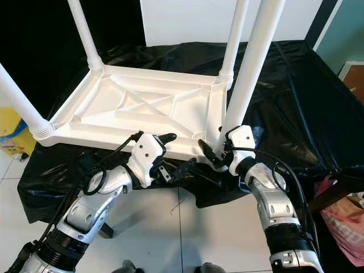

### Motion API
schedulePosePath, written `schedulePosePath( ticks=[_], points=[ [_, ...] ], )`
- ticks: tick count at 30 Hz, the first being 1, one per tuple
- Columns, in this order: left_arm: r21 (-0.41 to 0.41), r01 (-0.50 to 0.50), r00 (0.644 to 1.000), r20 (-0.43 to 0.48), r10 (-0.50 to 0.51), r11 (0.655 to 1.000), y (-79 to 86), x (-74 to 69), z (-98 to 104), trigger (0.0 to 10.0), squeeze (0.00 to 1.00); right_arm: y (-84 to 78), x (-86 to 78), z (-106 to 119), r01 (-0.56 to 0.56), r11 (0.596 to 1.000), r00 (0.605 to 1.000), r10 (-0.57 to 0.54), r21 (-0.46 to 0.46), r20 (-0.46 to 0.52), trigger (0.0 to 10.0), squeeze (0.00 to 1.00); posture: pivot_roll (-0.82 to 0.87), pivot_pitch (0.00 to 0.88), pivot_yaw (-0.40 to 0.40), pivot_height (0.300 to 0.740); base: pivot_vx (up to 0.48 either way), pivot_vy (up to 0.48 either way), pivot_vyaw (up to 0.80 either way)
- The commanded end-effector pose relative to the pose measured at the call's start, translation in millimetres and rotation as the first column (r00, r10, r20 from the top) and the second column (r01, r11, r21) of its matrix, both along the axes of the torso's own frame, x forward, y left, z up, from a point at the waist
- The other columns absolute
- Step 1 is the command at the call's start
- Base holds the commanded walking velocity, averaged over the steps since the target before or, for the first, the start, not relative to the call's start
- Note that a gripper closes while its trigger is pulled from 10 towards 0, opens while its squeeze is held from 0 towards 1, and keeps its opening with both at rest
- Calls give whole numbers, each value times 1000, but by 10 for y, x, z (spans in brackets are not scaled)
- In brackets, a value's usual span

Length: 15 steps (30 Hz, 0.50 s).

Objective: Building children table

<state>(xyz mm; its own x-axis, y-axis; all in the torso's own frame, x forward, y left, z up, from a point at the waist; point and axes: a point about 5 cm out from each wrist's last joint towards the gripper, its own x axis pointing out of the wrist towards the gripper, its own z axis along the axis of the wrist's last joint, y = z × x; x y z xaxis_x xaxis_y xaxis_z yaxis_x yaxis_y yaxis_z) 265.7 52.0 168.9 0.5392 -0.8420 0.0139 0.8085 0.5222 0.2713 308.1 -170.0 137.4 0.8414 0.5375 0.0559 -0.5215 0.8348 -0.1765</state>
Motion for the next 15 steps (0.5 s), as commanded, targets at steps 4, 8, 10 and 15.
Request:
schedulePosePath(
  ticks=[4, 8, 10, 15],
  points=[
    [18, 8, 1000, -5, -8, 1000, 17, -25, -9, 10000, 0, 37, 0, -119, -47, 999, 997, 46, -24, -55, 0, 0, 36, 84, -12, 740, 0, 0, 0],
    [18, 8, 1000, -6, -8, 1000, 19, -26, -8, 10000, 0, 15, -16, -162, -37, 999, 997, 35, -28, -70, 0, 0, 32, 86, -10, 740, 0, 0, 0],
    [19, 9, 1000, -5, -9, 1000, 18, -27, -10, 10000, 0, 5, -23, -184, -26, 999, 997, 23, -32, -76, 4314, 0, 32, 87, -10, 740, 0, 0, 0],
    [21, 9, 1000, -4, -9, 1000, 16, -28, -12, 10000, 0, -16, -42, -254, 43, 998, 995, -48, -53, -92, 10000, 0, 33, 88, -11, 740, 0, 0, 0]
  ],
)
